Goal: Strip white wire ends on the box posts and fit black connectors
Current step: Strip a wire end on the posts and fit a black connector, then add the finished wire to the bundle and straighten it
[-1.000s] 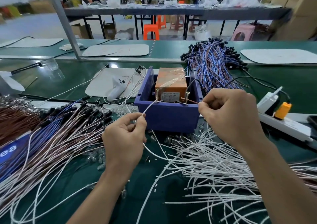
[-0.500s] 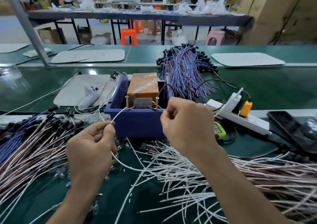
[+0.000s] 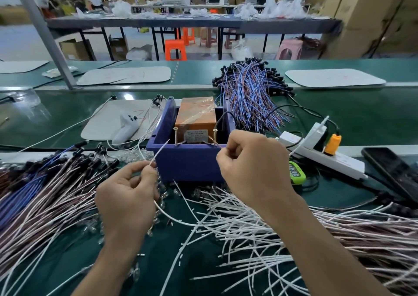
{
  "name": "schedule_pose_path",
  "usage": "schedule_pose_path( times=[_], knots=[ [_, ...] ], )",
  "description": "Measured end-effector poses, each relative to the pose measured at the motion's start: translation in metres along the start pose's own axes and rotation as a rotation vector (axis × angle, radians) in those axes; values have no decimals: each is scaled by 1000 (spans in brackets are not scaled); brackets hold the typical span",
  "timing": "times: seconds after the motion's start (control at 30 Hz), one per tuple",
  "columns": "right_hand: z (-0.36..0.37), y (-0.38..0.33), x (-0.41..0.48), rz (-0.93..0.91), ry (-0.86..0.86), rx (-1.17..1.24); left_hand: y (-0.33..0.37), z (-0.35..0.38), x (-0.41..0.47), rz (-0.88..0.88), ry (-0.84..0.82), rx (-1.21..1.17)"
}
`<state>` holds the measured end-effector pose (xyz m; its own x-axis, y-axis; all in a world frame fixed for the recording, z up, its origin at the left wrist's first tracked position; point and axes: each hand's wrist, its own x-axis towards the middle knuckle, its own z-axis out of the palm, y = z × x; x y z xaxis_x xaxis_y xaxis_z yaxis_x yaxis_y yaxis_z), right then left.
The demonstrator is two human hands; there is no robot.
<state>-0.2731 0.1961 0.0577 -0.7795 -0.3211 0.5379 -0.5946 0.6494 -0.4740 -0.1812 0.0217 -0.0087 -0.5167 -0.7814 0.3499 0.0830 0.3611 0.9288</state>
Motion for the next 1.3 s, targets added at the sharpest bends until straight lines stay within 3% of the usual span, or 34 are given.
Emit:
schedule_pose_path(
  times=[0.13, 0.2, 0.37, 0.6, 0.77, 0.8, 0.9, 0.97, 1.03, 1.1, 1.3],
  knots=[
    [-13, -27, -6, -101, -115, 191, 8, -4, -8, 118, 14, -112],
    [-11, -42, -15, -119, -290, 227, 12, -5, -11, 124, -42, -170],
    [5, -62, -36, -113, -651, 172, 18, -6, -5, -130, 38, -459],
    [19, -78, -56, -186, -838, 232, 23, -19, 18, -218, 228, -635],
    [19, -71, -53, -78, -651, 372, 20, -20, 15, -255, 141, -662],
    [16, -68, -49, -26, -600, 469, 22, -19, 13, -252, 43, -625],
    [4, -59, -34, 163, -488, 891, 34, -15, 3, -133, -527, -262],
    [-6, -53, -24, 325, -411, 1195, 35, -11, -9, 34, -761, -173],
    [-14, -46, -15, 444, -319, 1433, 31, -6, -21, 21, -942, -132],
    [-22, -37, -5, 487, -234, 1531, 28, 1, -29, -28, -1007, -102],
    [-47, -6, 19, 569, -55, 1506, 23, -3, -22, -163, -887, -243]
  ],
)
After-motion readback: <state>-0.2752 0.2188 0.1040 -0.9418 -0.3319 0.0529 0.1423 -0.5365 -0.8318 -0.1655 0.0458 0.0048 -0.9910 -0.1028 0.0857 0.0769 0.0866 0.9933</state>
